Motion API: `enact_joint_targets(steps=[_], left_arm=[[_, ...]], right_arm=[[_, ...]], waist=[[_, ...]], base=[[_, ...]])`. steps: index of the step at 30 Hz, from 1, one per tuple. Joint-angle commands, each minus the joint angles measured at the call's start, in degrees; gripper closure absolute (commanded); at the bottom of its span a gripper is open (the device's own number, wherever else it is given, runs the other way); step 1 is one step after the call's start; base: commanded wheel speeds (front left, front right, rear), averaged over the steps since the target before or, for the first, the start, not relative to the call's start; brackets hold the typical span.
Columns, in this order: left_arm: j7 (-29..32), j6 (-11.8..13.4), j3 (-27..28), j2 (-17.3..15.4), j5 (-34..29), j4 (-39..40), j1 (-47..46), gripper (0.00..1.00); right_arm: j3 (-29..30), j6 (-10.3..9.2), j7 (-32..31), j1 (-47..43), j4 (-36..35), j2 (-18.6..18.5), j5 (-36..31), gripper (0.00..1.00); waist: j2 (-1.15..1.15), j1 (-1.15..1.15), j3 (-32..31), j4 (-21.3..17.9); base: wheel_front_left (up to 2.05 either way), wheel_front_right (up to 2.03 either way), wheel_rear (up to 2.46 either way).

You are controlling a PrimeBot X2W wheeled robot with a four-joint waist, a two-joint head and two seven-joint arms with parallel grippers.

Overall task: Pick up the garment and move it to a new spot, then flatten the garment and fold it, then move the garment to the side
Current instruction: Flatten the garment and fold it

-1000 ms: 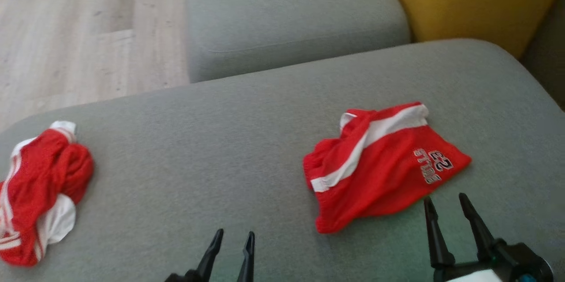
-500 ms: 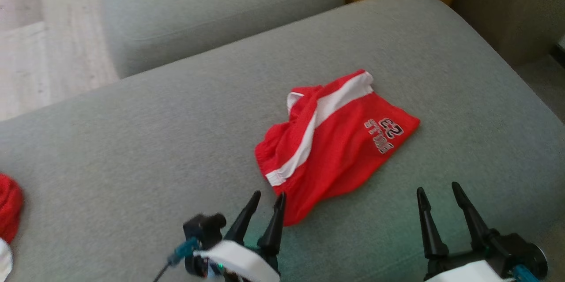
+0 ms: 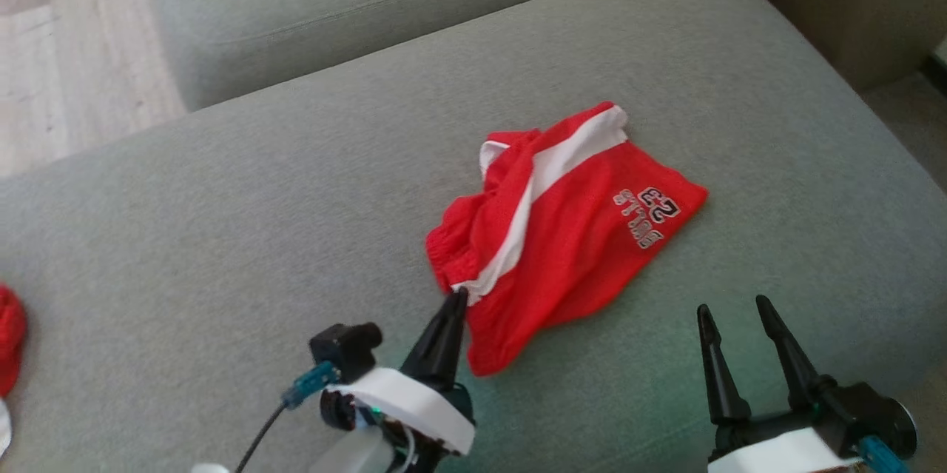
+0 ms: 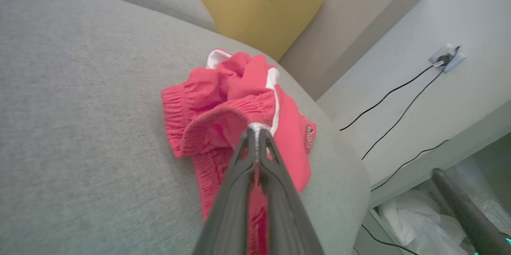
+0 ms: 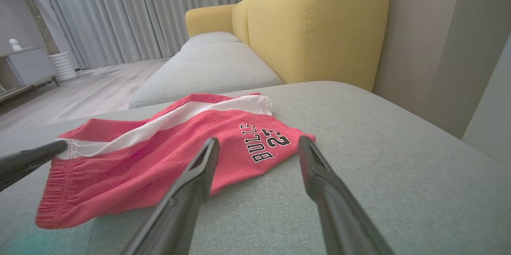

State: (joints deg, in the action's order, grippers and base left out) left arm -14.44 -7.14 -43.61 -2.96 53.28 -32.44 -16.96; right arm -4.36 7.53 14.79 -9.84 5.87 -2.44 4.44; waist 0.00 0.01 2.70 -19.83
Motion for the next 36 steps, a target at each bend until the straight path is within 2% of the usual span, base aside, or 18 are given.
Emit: enact_joint_targets(steps=[1, 5, 12, 15, 16, 18, 20, 23, 27, 32, 36], left_arm=[[-0.6, -0.3, 0.3, 0.0, -0.6, 2.5, -2.8, 1.0], [-0.6, -0.3, 1.3, -3.0, -1.9, 5.7, -4.0, 1.0], [-0.6, -0.3, 5.2, -11.5, -5.2, 11.7, -9.5, 1.0], [0.1, -0.3, 5.8, -15.4, -5.8, 12.6, -12.8, 1.0], [0.1, -0.3, 5.8, -15.4, -5.8, 12.6, -12.8, 1.0], [0.8, -0.3, 6.2, -17.9, -6.4, 12.7, -14.6, 1.0], [1.4, -0.3, 7.1, -20.4, -6.5, 12.5, -17.1, 1.0], [1.4, -0.3, 8.0, -21.7, -6.8, 11.3, -19.3, 1.0], [1.1, -0.3, 8.3, -21.9, -7.2, 9.7, -21.6, 1.0], [0.6, -0.3, 7.7, -21.4, -7.1, 8.5, -23.2, 1.0], [0.2, -0.3, 7.3, -21.0, -7.1, 7.8, -24.1, 1.0]], right_arm=[[-1.2, -0.04, 0.2, 2.3, -2.1, -0.4, -0.1, 0.0], [-0.8, -0.04, 0.2, 2.7, -2.8, -0.4, 1.0, 0.0], [-0.4, -0.04, 0.2, 6.3, -3.4, -0.4, 3.5, 0.0], [-0.8, -0.04, 0.2, 9.4, -2.9, -0.4, 6.1, 0.0], [-0.8, -0.04, 0.2, 9.4, -2.9, -0.4, 6.1, 0.0], [-1.9, -0.04, 0.2, 11.9, -1.8, -0.5, 7.1, 0.0], [-4.6, -0.04, 0.2, 15.8, 1.6, -2.5, 9.7, 0.0], [-8.7, -0.04, 0.2, 19.5, 6.2, -5.9, 13.2, 0.0], [-16.5, -0.04, 0.2, 24.2, 11.5, -10.0, 20.5, 0.0], [-25.6, -0.04, 0.2, 30.3, 17.0, -13.6, 30.6, 0.0], [-28.8, -0.04, 0.2, 34.5, 20.4, -15.0, 34.6, 0.0]], waist=[[0.0, -0.01, 0.5, 1.8], [0.0, -0.01, 1.6, 5.8], [0.0, -0.01, 5.3, 14.2], [0.0, -0.01, 7.2, 16.6], [0.0, -0.01, 7.2, 16.6], [0.0, -0.01, 8.2, 17.6], [0.0, -0.01, 9.7, 19.0], [0.0, -0.01, 10.8, 20.2], [0.0, -0.01, 12.0, 21.3], [0.0, -0.01, 13.4, 22.1], [0.0, -0.01, 14.1, 22.5]], base=[[0.0, 0.0, 0.0], [0.0, 0.0, 0.0], [0.0, 0.0, 0.0], [0.0, 0.0, 0.0], [0.0, 0.0, 0.0], [0.0, 0.0, 0.0], [0.0, 0.0, 0.0], [0.0, 0.0, 0.0], [0.0, 0.0, 0.0], [0.0, 0.0, 0.0], [0.0, 0.0, 0.0]])
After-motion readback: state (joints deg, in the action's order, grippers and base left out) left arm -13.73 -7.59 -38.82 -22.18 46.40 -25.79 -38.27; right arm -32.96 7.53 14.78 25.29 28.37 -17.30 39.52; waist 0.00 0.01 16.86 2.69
